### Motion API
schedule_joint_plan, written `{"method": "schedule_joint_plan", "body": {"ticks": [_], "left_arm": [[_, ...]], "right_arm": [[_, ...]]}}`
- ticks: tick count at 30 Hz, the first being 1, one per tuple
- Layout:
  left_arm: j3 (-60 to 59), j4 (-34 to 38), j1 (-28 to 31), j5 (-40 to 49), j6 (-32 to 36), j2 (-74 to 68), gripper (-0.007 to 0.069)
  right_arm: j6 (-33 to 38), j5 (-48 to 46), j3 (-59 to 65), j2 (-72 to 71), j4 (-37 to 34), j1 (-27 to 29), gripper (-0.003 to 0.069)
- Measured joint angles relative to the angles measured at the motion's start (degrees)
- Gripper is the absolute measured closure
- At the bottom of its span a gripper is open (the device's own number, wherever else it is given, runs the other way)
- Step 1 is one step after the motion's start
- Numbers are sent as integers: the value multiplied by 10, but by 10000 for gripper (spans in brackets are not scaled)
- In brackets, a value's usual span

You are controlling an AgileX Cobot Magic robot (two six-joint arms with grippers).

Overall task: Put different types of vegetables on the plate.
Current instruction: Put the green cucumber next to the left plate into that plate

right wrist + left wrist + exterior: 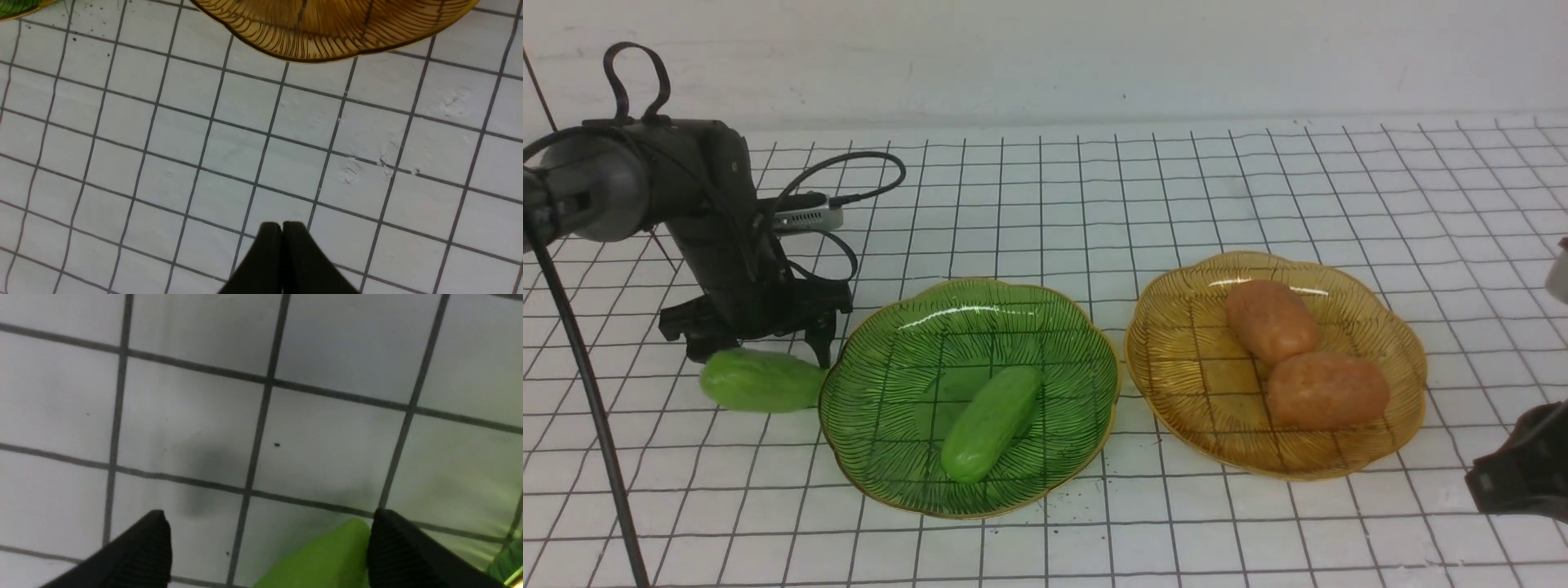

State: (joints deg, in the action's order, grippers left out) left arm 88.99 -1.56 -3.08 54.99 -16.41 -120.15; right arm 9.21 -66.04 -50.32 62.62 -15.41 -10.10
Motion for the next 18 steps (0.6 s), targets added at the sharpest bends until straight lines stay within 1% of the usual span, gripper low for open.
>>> {"method": "schedule_joint_plan", "body": {"ticks": [1, 5, 6, 8, 9, 10, 12, 18], "left_arm": [[0, 0, 0, 0, 0, -1, 50], [0, 0, 0, 3, 2, -2, 133], [0, -1, 0, 7, 4, -2, 209], [0, -1, 0, 10, 5, -2, 266], [0, -3, 0, 16, 5, -2, 326], [0, -6, 0, 30, 6, -2, 450], [0, -12, 0, 45, 6, 1, 538], [1, -33, 0, 66, 28, 30, 541]], "right_arm": [[0, 0, 0, 0, 0, 0, 673], [0, 0, 0, 0, 0, 0, 673], [0, 0, 0, 0, 0, 0, 673], [0, 0, 0, 0, 0, 0, 673], [0, 0, 0, 0, 0, 0, 673], [0, 0, 0, 0, 0, 0, 673], [0, 0, 0, 0, 0, 0, 673], [0, 0, 0, 0, 0, 0, 673]]}}
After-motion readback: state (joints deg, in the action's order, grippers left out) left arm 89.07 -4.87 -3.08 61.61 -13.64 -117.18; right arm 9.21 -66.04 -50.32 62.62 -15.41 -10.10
